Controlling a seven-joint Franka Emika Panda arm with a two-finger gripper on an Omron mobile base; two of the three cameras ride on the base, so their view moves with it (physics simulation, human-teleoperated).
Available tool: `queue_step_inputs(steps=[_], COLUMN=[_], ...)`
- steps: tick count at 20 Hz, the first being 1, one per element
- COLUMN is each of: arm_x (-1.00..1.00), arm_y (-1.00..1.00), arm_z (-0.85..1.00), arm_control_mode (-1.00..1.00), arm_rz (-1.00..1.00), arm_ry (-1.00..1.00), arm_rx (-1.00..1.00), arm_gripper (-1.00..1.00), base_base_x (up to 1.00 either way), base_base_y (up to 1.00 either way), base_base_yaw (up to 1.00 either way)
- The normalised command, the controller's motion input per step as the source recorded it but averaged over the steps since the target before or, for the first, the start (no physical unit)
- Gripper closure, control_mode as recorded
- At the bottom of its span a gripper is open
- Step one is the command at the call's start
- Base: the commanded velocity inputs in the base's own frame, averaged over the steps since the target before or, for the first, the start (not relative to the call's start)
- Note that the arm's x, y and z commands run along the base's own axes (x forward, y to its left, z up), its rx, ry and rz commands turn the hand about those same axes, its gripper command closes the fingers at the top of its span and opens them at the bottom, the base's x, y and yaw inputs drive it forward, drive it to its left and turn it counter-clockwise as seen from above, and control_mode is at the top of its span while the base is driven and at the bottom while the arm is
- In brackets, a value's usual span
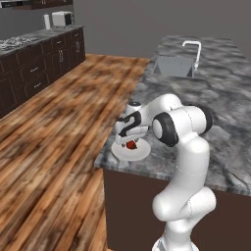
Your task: Pick the bell pepper from the counter and place it in the microwave.
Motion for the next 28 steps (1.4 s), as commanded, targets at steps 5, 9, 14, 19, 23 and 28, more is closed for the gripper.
queue_step_inputs(steps=[5,9,14,19,23,28], arm_x=[-0.04,-0.08,0.0,0.0,0.0,-0.08], arm_y=[0.0,0.0,0.04,0.12,0.05,0.01], arm_z=[-0.12,-0.1,-0.21,-0.29,-0.23,0.0], arm_control_mode=[-1.0,-1.0,-1.0,-1.0,-1.0,-1.0], arm_rz=[-0.07,-0.09,-0.08,-0.1,-0.14,-0.14], arm_ry=[0.0,0.0,0.0,0.03,0.09,0.01], arm_rx=[0.0,0.0,0.0,0.0,0.03,0.05], arm_gripper=[-1.0,-1.0,-1.0,1.0,1.0,1.0], base_base_x=[0.0,0.0,0.0,0.0,0.0,0.0], base_base_y=[0.0,0.0,0.0,0.0,0.0,0.0], base_base_yaw=[0.0,0.0,0.0,0.0,0.0,0.0])
